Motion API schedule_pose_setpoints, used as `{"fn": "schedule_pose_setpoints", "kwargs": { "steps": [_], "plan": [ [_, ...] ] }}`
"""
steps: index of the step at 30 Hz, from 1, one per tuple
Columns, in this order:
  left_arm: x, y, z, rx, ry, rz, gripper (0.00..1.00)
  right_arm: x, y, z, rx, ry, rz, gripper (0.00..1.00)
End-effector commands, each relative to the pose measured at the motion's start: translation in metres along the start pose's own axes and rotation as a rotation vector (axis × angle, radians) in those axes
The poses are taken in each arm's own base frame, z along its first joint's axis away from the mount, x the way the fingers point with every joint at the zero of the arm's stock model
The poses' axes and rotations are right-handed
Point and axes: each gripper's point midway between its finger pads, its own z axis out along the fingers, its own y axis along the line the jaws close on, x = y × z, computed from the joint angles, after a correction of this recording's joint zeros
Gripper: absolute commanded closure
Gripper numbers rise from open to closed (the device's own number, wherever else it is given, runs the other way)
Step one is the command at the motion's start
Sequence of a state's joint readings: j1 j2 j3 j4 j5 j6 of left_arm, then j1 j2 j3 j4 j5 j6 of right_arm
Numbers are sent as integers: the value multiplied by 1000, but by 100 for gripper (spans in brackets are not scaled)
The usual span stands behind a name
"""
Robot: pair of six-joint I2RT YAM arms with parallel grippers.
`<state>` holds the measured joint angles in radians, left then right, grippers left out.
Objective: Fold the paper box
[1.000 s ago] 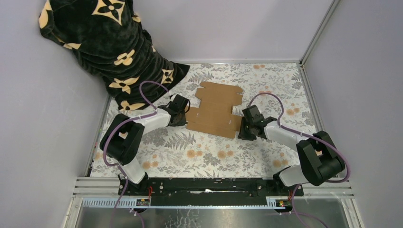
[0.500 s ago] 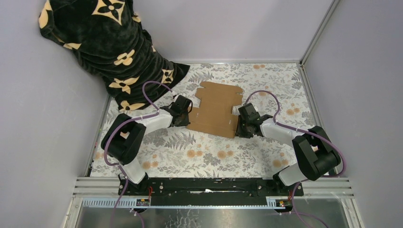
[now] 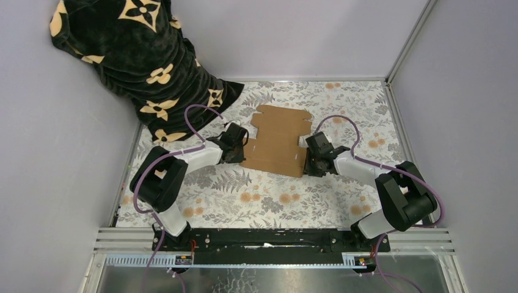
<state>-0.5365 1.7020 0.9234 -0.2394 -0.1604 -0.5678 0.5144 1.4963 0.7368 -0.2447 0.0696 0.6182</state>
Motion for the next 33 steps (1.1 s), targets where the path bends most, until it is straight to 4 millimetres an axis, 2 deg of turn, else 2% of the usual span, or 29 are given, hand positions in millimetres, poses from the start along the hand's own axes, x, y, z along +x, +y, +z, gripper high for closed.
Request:
{"fn": "schedule_pose_setpoints", "kwargs": {
  "steps": [1, 12, 33],
  "plan": [
    [-1, -10, -7, 35, -14, 2, 96, -18, 11, -6, -10, -47, -9, 67],
    [-6, -24, -14, 52, -27, 21, 97, -28, 19, -15, -34, -69, -23, 67],
    [-11, -52, -19, 80, -24, 67, 98, -33, 34, -10, -46, -48, -64, 66]
  ]
}}
